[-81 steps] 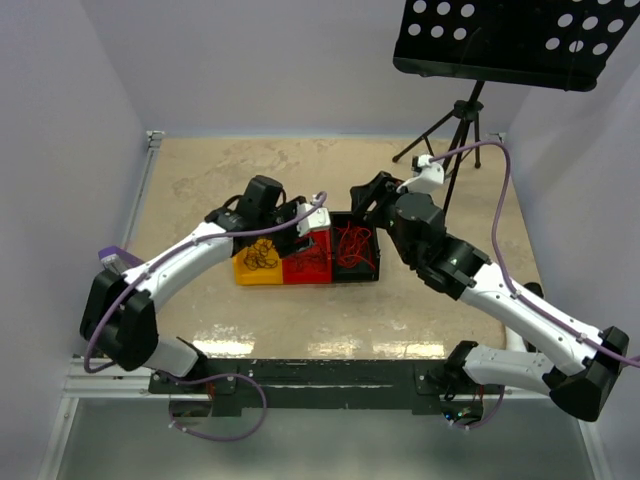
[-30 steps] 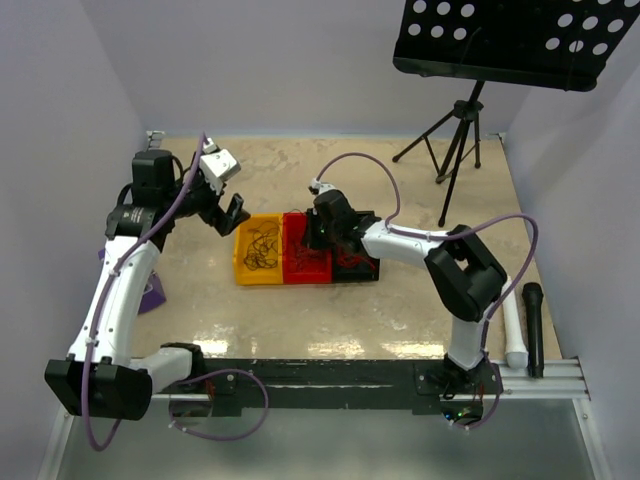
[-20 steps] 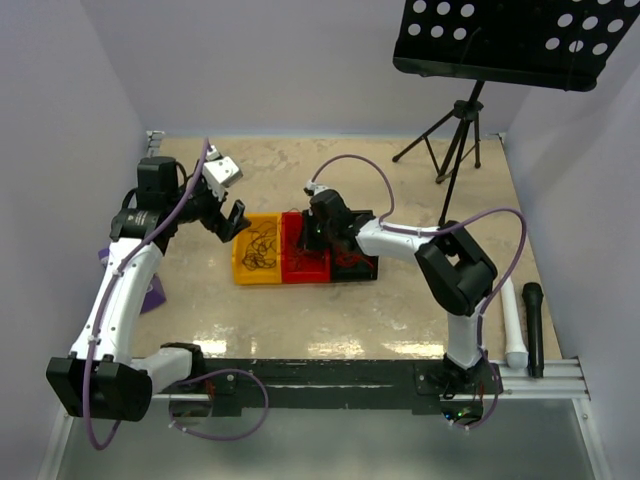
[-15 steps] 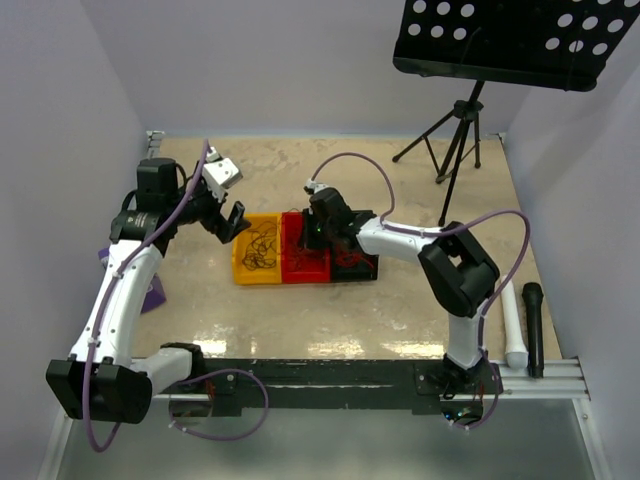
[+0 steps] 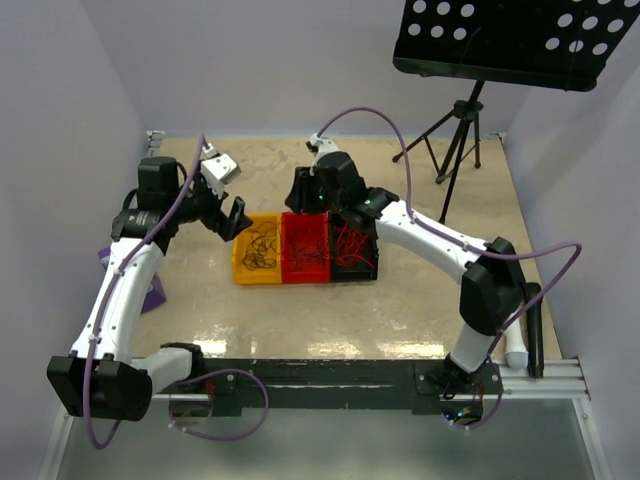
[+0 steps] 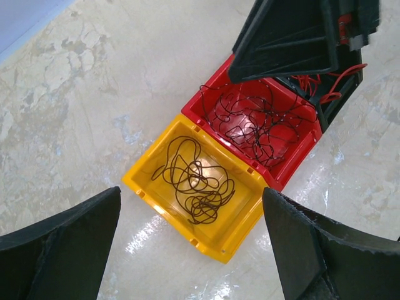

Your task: Untangle the cables

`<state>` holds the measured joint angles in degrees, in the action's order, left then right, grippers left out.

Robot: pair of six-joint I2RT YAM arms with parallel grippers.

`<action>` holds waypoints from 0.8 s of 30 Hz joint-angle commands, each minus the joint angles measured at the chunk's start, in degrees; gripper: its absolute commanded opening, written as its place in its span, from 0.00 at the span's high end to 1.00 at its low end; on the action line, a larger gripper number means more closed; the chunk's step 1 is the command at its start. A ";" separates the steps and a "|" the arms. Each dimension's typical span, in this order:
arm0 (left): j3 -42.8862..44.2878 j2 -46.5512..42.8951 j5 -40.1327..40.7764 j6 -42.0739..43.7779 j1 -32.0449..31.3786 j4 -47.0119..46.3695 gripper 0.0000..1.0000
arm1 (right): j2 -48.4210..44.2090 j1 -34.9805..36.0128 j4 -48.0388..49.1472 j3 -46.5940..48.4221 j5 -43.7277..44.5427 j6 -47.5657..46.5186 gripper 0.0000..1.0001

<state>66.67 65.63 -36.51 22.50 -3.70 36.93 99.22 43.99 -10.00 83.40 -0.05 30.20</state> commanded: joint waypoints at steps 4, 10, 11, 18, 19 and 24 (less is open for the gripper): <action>4.60 -0.15 -0.40 -6.76 2.29 -2.91 0.00 | 10.10 1.62 -5.11 11.69 3.21 -3.04 0.42; 4.96 1.35 -1.89 -8.88 6.95 -3.18 0.00 | 14.59 3.21 -8.01 15.65 8.83 -3.04 0.40; 4.70 1.43 -2.33 -8.79 7.30 -3.09 0.00 | 15.29 3.65 -8.98 16.53 9.97 -2.95 0.40; 4.08 0.91 -2.69 -7.47 7.84 -2.82 0.00 | 17.76 5.85 -10.65 17.68 17.98 -3.39 0.49; 3.73 0.73 -2.51 -7.30 7.84 -2.91 0.00 | 18.11 5.93 -11.00 18.03 18.59 -3.30 0.51; 2.50 0.38 -1.90 -5.98 7.84 -2.74 0.00 | 18.99 5.93 -10.57 18.29 19.92 -2.33 0.61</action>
<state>69.76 67.35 -37.78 15.64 3.70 35.24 118.19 50.09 -20.32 99.31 16.05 27.57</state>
